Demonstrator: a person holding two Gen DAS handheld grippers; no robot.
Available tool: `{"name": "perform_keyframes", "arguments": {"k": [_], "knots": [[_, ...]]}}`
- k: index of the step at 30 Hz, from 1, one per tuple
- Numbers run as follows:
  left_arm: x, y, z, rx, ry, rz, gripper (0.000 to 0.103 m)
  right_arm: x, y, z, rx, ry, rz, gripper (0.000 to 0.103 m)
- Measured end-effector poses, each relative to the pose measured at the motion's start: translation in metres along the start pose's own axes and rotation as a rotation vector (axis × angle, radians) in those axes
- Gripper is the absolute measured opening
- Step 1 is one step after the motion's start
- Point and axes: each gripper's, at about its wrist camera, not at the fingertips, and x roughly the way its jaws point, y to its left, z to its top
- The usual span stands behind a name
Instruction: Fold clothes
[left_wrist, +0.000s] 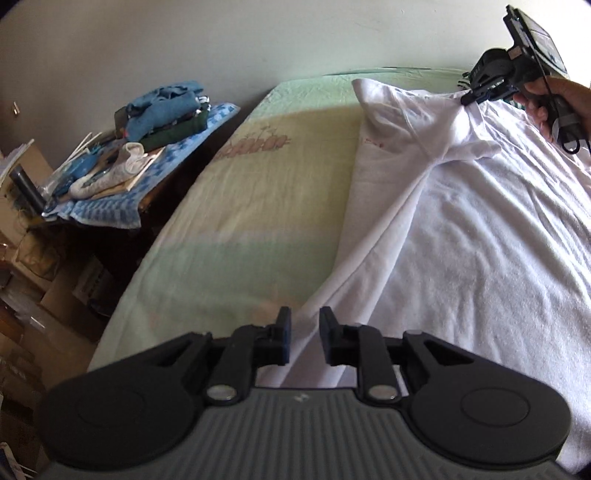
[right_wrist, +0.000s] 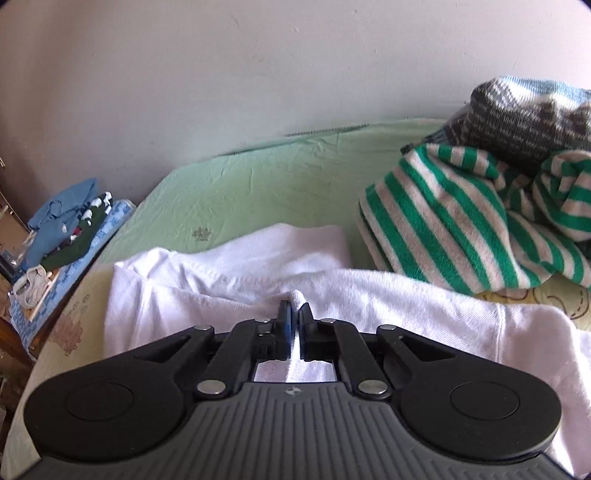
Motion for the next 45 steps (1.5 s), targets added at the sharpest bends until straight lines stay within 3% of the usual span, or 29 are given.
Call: {"name": "perform_keyframes", "arguments": {"k": [4, 6, 7, 13, 15, 18, 21, 23, 24, 25, 30, 34, 35, 36, 37, 45], "knots": [[-0.017, 0.011, -0.019, -0.006, 0.004, 0.008, 0.025, -0.011, 0.009, -0.013, -0.053, -0.004, -0.074, 0.016], [-0.026, 0.024, -0.028, -0.022, 0.007, 0.006, 0.025, -0.035, 0.011, -0.02, -0.033, -0.014, -0.039, 0.038], [-0.031, 0.03, -0.033, -0.029, 0.008, 0.004, 0.025, -0.047, 0.012, -0.026, -0.03, -0.008, -0.014, 0.041], [-0.043, 0.079, -0.066, -0.106, 0.03, -0.082, 0.039, -0.095, 0.053, -0.09, -0.102, 0.16, 0.188, 0.037], [-0.04, 0.083, -0.069, -0.111, 0.028, -0.104, 0.04, -0.101, 0.076, -0.114, -0.126, 0.216, 0.253, 0.035], [-0.035, 0.088, -0.073, -0.116, 0.024, -0.137, 0.04, -0.101, 0.107, -0.136, -0.111, 0.239, 0.283, 0.035], [-0.029, 0.093, -0.076, -0.122, 0.02, -0.169, 0.038, -0.093, 0.121, -0.14, -0.042, 0.229, 0.236, 0.036], [-0.026, 0.096, -0.078, -0.125, 0.018, -0.191, 0.02, -0.086, 0.124, -0.138, 0.032, 0.215, 0.213, 0.036], [-0.024, 0.097, -0.079, -0.127, 0.016, -0.202, 0.006, -0.082, 0.124, -0.136, 0.07, 0.21, 0.202, 0.036], [-0.022, 0.099, -0.081, -0.129, 0.015, -0.213, 0.0, -0.079, 0.124, -0.135, 0.097, 0.209, 0.189, 0.036], [-0.037, 0.096, -0.079, -0.13, -0.026, -0.197, 0.0, -0.07, 0.111, -0.129, 0.229, 0.154, 0.12, 0.034], [-0.066, 0.084, -0.073, -0.144, -0.072, -0.191, 0.0, -0.056, 0.102, -0.123, 0.32, 0.168, 0.137, 0.032], [-0.072, 0.079, -0.071, -0.151, -0.077, -0.197, 0.0, -0.054, 0.104, -0.121, 0.311, 0.168, 0.141, 0.029], [-0.079, 0.075, -0.07, -0.158, -0.081, -0.206, 0.0, -0.052, 0.105, -0.119, 0.3, 0.167, 0.144, 0.01], [-0.084, 0.069, -0.07, -0.158, -0.082, -0.215, 0.0, -0.055, 0.107, -0.117, 0.279, 0.156, 0.148, 0.006], [-0.103, 0.015, -0.082, -0.161, -0.032, -0.3, 0.0, -0.089, 0.104, -0.104, 0.09, 0.064, 0.158, 0.006]]}}
